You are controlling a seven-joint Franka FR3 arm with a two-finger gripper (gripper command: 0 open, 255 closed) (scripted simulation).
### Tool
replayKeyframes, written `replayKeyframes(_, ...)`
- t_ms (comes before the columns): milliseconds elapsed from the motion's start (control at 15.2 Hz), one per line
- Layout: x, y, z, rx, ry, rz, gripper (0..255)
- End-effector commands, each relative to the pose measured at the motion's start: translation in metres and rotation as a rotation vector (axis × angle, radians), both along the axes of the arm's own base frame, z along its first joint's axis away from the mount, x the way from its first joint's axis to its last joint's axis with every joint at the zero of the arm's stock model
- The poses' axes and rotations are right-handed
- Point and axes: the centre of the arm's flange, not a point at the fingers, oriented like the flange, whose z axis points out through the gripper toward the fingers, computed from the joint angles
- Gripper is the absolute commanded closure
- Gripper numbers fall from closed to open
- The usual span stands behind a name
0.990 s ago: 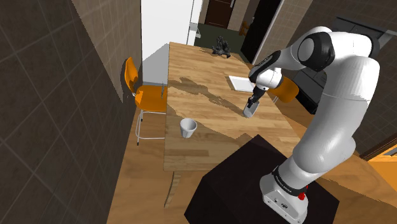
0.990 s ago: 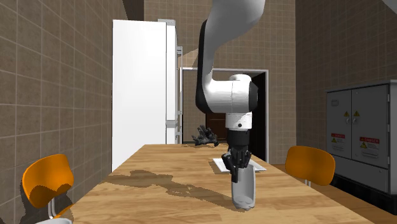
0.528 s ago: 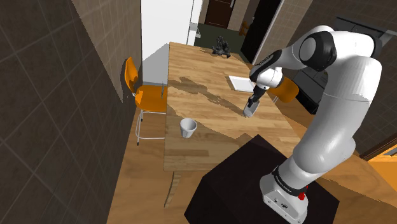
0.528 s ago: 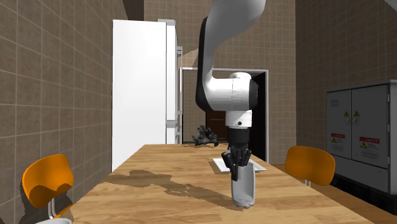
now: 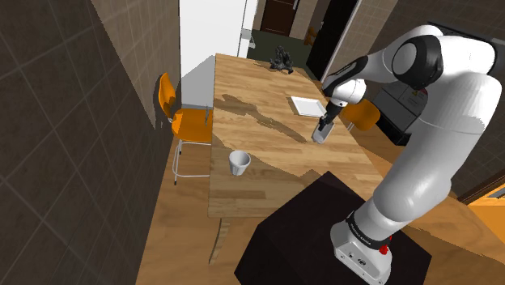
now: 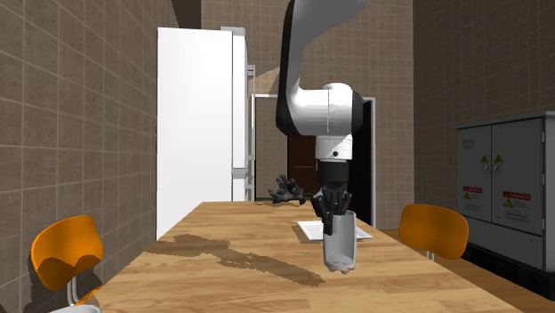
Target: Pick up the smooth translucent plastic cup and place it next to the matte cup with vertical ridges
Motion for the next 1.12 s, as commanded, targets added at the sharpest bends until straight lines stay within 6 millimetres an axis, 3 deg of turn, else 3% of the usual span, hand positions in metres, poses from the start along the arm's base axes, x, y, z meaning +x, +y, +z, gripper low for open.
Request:
replayKeyframes(0, 0.000, 0.000, 0.009, 0.000, 0.000, 0.000, 255)
replayKeyframes(1056, 0.000, 0.000, 0.094, 0.000, 0.000, 0.000, 255)
